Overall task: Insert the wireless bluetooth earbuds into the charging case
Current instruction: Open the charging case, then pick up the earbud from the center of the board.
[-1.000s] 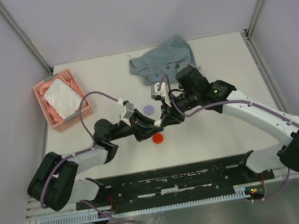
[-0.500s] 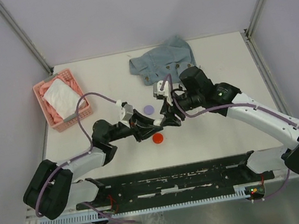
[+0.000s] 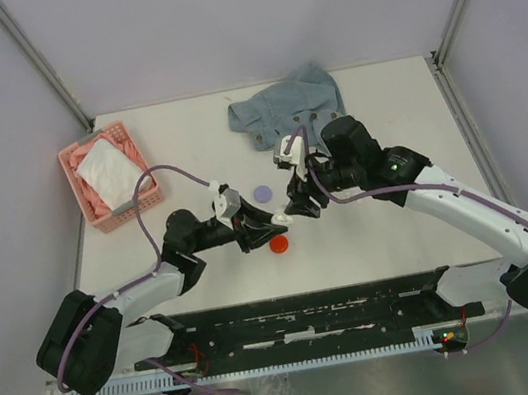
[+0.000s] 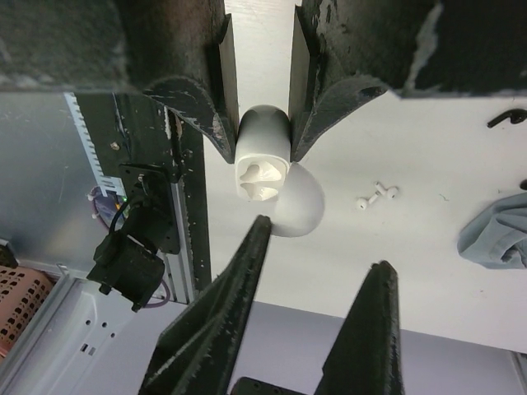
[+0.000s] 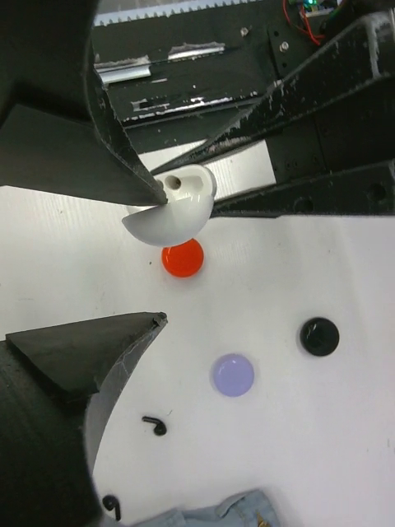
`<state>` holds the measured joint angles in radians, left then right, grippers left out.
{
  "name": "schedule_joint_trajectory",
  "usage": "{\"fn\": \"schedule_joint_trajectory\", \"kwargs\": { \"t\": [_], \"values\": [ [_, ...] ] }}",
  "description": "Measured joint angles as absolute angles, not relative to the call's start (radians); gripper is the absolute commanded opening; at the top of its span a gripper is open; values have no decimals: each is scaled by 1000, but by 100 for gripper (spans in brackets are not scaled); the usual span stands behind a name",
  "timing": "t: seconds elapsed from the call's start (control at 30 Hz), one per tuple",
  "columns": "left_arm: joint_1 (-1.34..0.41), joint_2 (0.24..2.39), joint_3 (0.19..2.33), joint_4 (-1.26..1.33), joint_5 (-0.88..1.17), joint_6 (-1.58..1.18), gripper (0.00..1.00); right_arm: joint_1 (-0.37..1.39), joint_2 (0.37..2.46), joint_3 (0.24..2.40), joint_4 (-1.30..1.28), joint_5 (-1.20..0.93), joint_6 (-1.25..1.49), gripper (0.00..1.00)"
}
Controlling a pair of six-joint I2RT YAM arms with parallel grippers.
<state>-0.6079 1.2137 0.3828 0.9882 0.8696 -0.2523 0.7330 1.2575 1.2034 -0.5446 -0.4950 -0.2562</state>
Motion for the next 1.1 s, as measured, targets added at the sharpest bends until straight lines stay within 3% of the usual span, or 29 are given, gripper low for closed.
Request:
{"fn": "schedule_joint_trajectory", "kwargs": {
  "t": [0.43, 0.8, 1.1],
  "values": [
    [-611, 1205, 381, 857, 715, -202, 3, 726, 1251, 1203, -542, -278, -142, 72],
    [-572, 1218, 350, 810, 505, -203, 3, 622, 1386, 1178, -616, -6, 72, 72],
    [-566, 1216, 324, 798, 439, -203, 3, 485, 1486, 1057, -617, 70, 221, 68]
  ]
}}
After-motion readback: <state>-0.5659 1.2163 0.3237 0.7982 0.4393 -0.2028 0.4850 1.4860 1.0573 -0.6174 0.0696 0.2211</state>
